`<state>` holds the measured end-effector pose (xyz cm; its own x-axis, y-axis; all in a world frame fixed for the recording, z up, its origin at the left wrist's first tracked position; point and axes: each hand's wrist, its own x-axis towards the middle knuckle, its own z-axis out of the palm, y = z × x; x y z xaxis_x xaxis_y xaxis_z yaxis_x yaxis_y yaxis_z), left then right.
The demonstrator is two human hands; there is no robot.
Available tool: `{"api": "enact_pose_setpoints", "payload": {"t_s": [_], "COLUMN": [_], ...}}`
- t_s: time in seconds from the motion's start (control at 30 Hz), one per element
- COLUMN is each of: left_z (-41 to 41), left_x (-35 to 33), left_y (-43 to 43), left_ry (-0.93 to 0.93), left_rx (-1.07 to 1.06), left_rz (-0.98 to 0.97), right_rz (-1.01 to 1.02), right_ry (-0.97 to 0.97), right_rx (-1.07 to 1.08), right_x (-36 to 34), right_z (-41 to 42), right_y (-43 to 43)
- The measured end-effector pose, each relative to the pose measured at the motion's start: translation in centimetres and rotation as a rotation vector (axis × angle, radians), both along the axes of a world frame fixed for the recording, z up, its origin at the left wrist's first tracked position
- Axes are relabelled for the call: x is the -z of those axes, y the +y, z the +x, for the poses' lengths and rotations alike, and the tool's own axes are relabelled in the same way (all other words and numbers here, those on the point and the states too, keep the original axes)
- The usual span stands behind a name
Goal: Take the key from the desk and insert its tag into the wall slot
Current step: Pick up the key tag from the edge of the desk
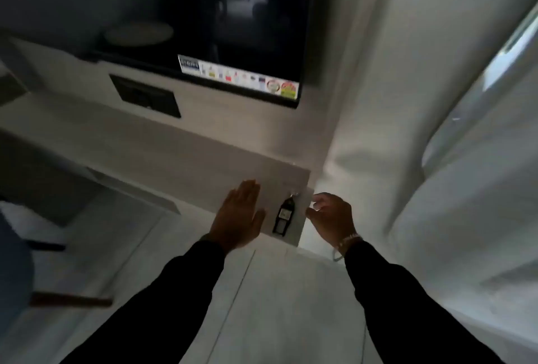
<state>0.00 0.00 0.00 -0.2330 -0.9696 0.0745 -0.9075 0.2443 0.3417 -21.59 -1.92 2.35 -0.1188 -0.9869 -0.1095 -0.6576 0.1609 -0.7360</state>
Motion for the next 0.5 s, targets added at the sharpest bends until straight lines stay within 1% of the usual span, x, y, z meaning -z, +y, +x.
{"api": "enact_pose_setpoints", "payload": {"t_s": [0.07,0.13,0.27,0.33,0.4,0.5], "left_z": [1.0,1.8,1.6,1.2,0.9,0.8], "left_x": [2.1,4.1,6.0,6.3,6.6,6.8], "left_y": [-1.1,-2.3,-4.0,-4.5,-4.5,-4.6], "left_ry": [-0.002,-0.034,-0.12,-0.166,-0.162,-0.166], "left_rx": [-0.079,-0.105,-0.085,-0.116,-0.131,-0.128], "left_rz": [0.081,0.079,0.027,0.042,0.039,0.027], "right_rz": [0.072,0.103,0.018,0.003,0.014,0.096], "right_ry": [0.011,0.018,0.124,0.109,0.052,0.053], "right_rx": [0.004,0.048,0.11,0.122,0.143,0.147], "right_x": [1.9,3.4,4.7,4.9,4.8,4.5], "right_z": [1.5,3.1,4.7,4.6,4.1,3.2], "right_y": [-1.3,-2.1,-2.1,-2.3,-2.4,-2.7]}}
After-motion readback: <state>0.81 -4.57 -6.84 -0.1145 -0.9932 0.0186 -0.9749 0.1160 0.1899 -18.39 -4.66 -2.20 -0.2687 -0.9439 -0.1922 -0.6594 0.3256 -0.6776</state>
